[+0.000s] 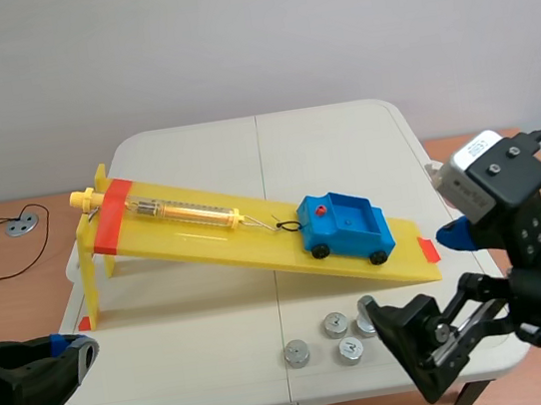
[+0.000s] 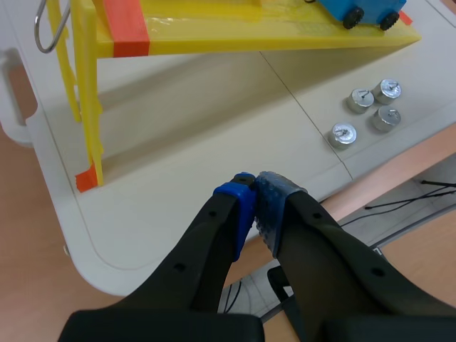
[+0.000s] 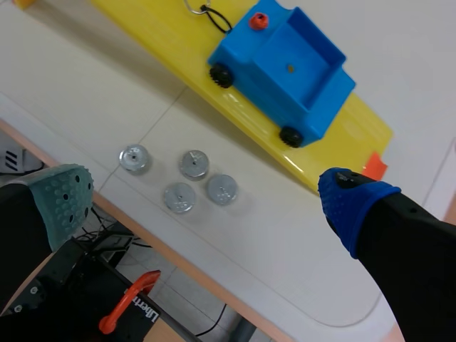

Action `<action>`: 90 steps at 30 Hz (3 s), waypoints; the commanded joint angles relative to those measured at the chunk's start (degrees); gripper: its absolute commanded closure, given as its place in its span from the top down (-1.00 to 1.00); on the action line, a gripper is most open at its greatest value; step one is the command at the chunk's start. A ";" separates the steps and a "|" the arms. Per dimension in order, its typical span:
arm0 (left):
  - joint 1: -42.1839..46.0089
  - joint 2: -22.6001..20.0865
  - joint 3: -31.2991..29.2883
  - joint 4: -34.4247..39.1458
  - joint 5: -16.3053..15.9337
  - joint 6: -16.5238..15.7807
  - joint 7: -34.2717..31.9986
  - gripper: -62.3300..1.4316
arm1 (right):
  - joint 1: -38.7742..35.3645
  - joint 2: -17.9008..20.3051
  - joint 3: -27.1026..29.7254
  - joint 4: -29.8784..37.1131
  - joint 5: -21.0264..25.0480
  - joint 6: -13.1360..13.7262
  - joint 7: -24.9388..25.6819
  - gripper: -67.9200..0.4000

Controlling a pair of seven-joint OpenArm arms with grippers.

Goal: Place the four metal weights on the blue cart on the ramp.

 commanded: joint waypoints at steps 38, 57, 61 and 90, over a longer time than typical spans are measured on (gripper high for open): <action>-1.75 0.15 -0.57 4.15 -2.97 -1.64 -2.91 -0.86 | 17.81 -10.10 -17.51 -17.86 -15.26 -2.29 8.00 0.18; -1.75 0.15 -0.57 4.15 -2.97 -1.64 -2.89 -0.86 | 20.83 -15.65 -19.54 -23.26 -19.50 -5.40 10.93 0.03; -1.75 0.13 -0.57 4.15 -2.97 -1.64 -2.89 -0.86 | 22.45 -16.76 -19.87 -25.59 -19.52 -5.68 11.13 0.03; -1.75 0.13 -0.57 4.15 -2.97 -1.64 -2.89 -0.86 | 24.81 -17.57 -22.86 -33.86 -20.35 -7.34 11.76 -0.32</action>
